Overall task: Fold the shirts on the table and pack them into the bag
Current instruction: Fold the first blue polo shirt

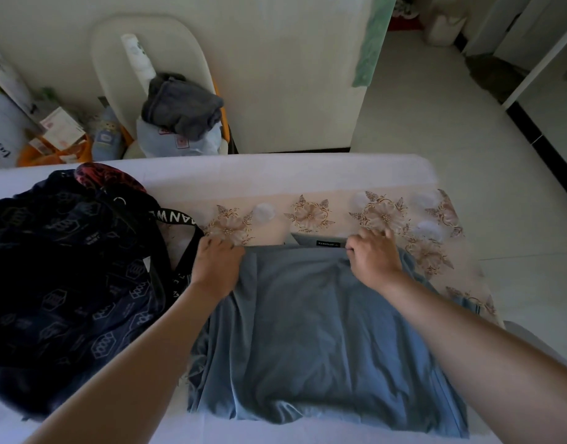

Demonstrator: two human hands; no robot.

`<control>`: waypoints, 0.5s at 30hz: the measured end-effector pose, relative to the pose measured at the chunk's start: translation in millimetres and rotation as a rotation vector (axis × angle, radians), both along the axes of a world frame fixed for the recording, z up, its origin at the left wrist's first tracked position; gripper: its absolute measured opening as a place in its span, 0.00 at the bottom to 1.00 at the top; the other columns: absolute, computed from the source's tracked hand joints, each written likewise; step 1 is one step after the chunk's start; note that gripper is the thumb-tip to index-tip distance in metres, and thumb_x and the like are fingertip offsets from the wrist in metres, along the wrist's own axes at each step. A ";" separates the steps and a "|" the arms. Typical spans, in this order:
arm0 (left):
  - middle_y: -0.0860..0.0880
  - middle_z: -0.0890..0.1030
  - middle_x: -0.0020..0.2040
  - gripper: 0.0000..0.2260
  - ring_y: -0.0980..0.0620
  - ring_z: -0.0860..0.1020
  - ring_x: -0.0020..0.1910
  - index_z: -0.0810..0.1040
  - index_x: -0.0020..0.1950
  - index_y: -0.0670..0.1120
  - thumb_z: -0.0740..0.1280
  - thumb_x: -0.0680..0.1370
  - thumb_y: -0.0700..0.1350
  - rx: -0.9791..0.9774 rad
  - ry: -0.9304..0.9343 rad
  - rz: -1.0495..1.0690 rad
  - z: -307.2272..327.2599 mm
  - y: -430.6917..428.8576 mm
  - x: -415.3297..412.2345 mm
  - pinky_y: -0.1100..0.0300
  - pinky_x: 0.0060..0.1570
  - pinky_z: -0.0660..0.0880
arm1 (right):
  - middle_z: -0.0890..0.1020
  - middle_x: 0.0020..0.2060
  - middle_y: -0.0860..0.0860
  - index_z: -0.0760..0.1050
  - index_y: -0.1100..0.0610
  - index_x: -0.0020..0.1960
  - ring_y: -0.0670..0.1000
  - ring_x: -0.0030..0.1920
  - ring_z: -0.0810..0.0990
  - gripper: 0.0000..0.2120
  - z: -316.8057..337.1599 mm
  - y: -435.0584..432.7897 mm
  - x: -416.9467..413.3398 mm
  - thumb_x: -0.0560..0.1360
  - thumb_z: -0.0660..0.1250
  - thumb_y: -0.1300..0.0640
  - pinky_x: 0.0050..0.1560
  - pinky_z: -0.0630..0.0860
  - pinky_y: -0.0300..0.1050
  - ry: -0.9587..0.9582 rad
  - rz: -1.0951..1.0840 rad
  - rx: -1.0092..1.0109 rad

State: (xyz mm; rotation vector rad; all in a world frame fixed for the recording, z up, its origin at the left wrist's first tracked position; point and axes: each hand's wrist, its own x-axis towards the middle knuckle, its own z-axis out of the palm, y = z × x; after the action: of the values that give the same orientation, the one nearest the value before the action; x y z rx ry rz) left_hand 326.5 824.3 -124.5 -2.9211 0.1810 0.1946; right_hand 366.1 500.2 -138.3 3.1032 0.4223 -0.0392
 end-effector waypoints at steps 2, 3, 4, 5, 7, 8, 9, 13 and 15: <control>0.47 0.78 0.56 0.11 0.44 0.73 0.57 0.77 0.60 0.48 0.59 0.80 0.44 -0.109 -0.126 0.159 2.1 11.0 4.7 0.50 0.58 0.63 | 0.80 0.42 0.53 0.79 0.56 0.43 0.58 0.46 0.78 0.03 5.2 -8.5 4.3 0.70 0.68 0.60 0.51 0.66 0.53 -0.016 -0.129 -0.051; 0.46 0.77 0.55 0.11 0.43 0.74 0.56 0.78 0.60 0.47 0.59 0.81 0.45 -0.166 -0.169 0.246 3.0 15.0 7.4 0.49 0.57 0.64 | 0.80 0.43 0.54 0.78 0.57 0.45 0.58 0.45 0.78 0.05 9.4 -12.5 6.2 0.69 0.67 0.60 0.50 0.67 0.52 -0.004 -0.197 -0.088; 0.46 0.77 0.56 0.12 0.42 0.74 0.56 0.77 0.61 0.48 0.59 0.82 0.46 -0.207 -0.172 0.312 2.7 18.0 10.2 0.48 0.57 0.64 | 0.80 0.43 0.54 0.78 0.57 0.48 0.59 0.45 0.79 0.08 14.0 -15.6 7.3 0.70 0.66 0.60 0.50 0.68 0.52 0.012 -0.257 -0.121; 0.45 0.76 0.57 0.13 0.42 0.73 0.57 0.76 0.63 0.49 0.58 0.83 0.47 -0.226 -0.160 0.346 2.0 19.0 12.9 0.47 0.58 0.65 | 0.81 0.45 0.55 0.78 0.58 0.52 0.59 0.46 0.79 0.10 16.1 -18.2 8.3 0.71 0.64 0.60 0.50 0.68 0.52 0.022 -0.296 -0.147; 0.45 0.75 0.59 0.14 0.41 0.73 0.58 0.74 0.66 0.49 0.58 0.83 0.48 -0.259 -0.169 0.344 -0.8 13.2 14.7 0.46 0.58 0.66 | 0.80 0.50 0.58 0.75 0.59 0.59 0.61 0.50 0.78 0.16 14.1 -18.7 7.8 0.72 0.62 0.62 0.52 0.70 0.54 0.011 -0.336 -0.172; 0.44 0.75 0.59 0.13 0.40 0.73 0.58 0.75 0.66 0.48 0.59 0.82 0.47 -0.314 -0.197 0.318 -2.2 7.5 12.1 0.45 0.58 0.67 | 0.78 0.53 0.60 0.74 0.60 0.61 0.62 0.52 0.77 0.18 12.2 -15.5 5.2 0.71 0.62 0.63 0.53 0.71 0.55 -0.010 -0.310 -0.154; 0.44 0.75 0.58 0.12 0.39 0.73 0.58 0.76 0.63 0.47 0.61 0.82 0.45 -0.389 -0.237 0.265 -1.1 0.1 7.7 0.44 0.56 0.69 | 0.76 0.55 0.62 0.73 0.60 0.62 0.64 0.53 0.75 0.20 9.8 -10.2 0.7 0.70 0.63 0.64 0.54 0.72 0.57 -0.047 -0.236 -0.097; 0.47 0.75 0.63 0.17 0.42 0.73 0.63 0.78 0.63 0.51 0.54 0.81 0.51 -0.397 -0.091 -0.055 -16.0 -16.1 -26.1 0.45 0.62 0.69 | 0.74 0.64 0.58 0.72 0.55 0.67 0.60 0.60 0.73 0.23 -8.6 16.8 -33.6 0.72 0.65 0.59 0.59 0.69 0.55 -0.075 0.233 0.054; 0.46 0.63 0.77 0.23 0.43 0.61 0.75 0.64 0.77 0.53 0.49 0.83 0.56 -0.175 0.134 0.028 -26.0 -9.0 -44.0 0.45 0.71 0.58 | 0.69 0.72 0.58 0.67 0.53 0.74 0.60 0.67 0.71 0.25 -18.7 26.3 -49.5 0.77 0.62 0.51 0.64 0.69 0.56 0.096 0.244 -0.007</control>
State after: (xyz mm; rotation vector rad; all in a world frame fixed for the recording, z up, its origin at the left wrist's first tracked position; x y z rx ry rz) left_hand 282.5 815.2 -150.6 -3.0864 0.1870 0.3992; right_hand 316.6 526.5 -157.1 3.0263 0.7983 -0.1868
